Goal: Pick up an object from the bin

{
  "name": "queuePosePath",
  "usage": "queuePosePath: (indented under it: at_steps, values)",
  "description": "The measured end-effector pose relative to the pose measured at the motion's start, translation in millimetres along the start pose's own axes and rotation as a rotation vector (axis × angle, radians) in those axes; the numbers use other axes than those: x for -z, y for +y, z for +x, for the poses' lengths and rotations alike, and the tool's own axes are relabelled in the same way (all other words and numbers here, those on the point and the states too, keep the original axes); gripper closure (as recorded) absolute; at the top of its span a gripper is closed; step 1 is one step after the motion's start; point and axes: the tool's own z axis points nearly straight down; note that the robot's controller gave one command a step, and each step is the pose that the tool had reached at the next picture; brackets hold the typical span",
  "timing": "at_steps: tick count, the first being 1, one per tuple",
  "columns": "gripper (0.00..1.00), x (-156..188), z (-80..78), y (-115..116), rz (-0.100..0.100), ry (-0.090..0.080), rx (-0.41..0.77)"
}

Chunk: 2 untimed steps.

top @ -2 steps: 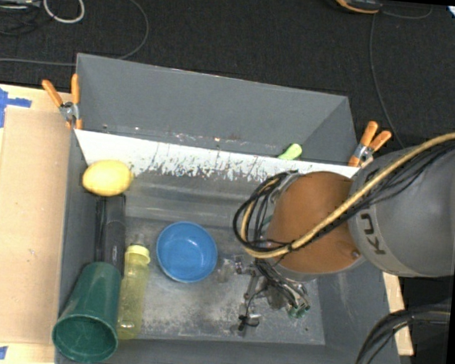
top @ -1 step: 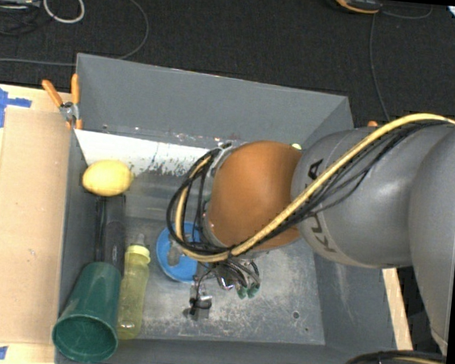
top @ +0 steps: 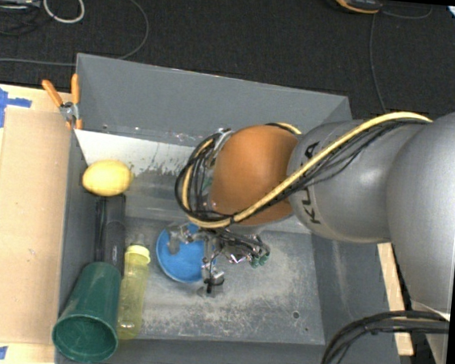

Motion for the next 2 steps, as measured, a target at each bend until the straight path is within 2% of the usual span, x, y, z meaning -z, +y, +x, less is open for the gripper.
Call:
queuePosePath:
  at_steps: [1, 2]
  values:
    - [0.0, -31.7, -12.0, 11.5, 0.005, -0.016, -0.225]
    - [1.0, -30.6, -30.1, 5.2, 0.003, -0.007, 0.213]
